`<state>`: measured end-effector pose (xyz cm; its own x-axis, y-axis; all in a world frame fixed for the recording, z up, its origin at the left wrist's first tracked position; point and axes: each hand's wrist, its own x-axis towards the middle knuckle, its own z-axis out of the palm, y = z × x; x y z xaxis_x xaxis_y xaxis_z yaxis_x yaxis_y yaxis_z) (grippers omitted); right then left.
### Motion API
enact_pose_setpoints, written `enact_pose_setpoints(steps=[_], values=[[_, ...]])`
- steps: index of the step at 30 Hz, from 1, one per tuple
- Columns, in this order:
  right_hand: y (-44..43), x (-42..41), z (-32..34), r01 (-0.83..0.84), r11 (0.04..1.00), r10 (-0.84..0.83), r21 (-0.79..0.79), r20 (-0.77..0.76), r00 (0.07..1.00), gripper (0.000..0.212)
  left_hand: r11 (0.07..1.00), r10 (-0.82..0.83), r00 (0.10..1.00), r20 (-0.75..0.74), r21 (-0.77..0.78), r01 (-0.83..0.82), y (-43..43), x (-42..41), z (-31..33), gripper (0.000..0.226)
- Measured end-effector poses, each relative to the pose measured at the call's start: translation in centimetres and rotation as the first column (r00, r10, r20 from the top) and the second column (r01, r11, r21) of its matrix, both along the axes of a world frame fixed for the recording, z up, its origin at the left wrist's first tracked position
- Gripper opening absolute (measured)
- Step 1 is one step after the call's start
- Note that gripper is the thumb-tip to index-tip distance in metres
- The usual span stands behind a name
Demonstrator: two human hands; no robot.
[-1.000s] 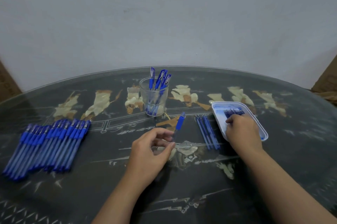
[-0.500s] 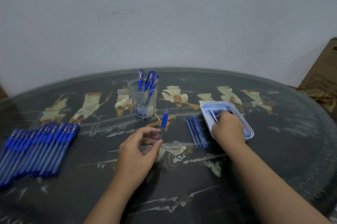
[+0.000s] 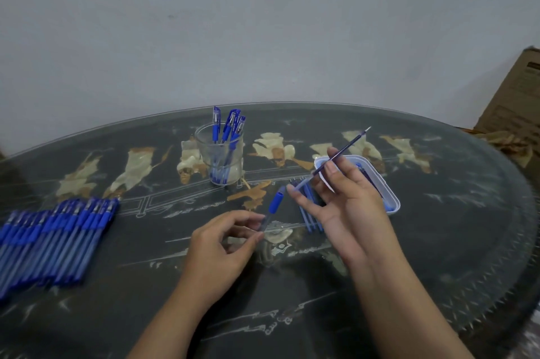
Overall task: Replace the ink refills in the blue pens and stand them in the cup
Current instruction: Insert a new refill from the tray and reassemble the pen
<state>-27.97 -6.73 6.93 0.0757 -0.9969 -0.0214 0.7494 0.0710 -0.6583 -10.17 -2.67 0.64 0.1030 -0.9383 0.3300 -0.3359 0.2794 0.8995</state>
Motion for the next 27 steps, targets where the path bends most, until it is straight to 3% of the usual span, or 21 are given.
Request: enact_pose_setpoints(steps=[8,20,27], values=[[0.28,0.75,0.06,-0.010,0.999,0.010,-0.043,-0.013,1.000,0.020,1.000,-0.020,0.999,0.043,-0.015,0.021,0.11,0.05,0.16,0.040],[0.10,0.74,-0.23,0.028,0.999,-0.028,0.033,0.008,1.000,0.023,0.999,-0.028,0.996,0.080,-0.039,0.031,0.15,0.32,0.20,0.037],[0.30,0.86,-0.07,0.065,0.997,-0.069,-0.043,-0.108,0.992,0.021,0.999,-0.027,0.997,0.075,-0.038,0.030,0.23,0.31,0.28,0.037]])
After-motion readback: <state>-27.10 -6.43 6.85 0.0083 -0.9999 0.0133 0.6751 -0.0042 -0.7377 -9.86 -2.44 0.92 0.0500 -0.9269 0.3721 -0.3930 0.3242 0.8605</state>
